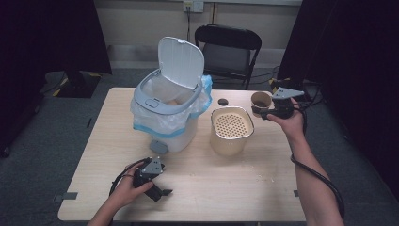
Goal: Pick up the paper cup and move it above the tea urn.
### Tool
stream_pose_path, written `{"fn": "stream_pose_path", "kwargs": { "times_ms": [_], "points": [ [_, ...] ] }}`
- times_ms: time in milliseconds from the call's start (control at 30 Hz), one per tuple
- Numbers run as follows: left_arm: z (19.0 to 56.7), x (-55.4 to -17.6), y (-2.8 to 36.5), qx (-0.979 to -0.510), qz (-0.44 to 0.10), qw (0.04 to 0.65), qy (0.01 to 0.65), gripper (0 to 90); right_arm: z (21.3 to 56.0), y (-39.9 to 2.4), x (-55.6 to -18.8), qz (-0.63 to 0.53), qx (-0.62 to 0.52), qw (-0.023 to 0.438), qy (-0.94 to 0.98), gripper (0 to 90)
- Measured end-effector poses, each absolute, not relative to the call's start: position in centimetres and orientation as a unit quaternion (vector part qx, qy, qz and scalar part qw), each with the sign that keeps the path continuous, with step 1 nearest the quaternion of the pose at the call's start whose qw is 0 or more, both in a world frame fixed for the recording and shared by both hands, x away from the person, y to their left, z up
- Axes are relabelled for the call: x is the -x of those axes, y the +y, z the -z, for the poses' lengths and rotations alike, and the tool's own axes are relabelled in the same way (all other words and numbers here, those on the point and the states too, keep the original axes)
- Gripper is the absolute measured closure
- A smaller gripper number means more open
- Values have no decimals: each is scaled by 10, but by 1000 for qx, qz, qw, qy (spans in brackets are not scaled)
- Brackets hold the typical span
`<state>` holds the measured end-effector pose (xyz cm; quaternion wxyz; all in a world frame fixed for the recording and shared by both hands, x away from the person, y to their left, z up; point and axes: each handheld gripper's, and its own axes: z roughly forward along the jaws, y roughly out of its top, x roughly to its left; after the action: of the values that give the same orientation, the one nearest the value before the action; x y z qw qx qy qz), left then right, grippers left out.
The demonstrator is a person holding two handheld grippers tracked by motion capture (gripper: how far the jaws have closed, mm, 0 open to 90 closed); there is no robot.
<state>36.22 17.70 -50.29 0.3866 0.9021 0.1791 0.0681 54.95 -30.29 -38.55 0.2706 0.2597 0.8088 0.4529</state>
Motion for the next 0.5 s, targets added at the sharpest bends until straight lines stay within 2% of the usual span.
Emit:
{"fn": "stream_pose_path", "kwargs": {
  "times_ms": [367, 500],
  "points": [
    [503, -362, 177, -902, -68, 387, 179, 0, 360, -291, -547, -426, -206, 333, 815, 290],
    [503, -362, 177, -902, -68, 387, 179, 0, 356, -284, -543, -388, -177, 375, 823, 291]
  ]
}}
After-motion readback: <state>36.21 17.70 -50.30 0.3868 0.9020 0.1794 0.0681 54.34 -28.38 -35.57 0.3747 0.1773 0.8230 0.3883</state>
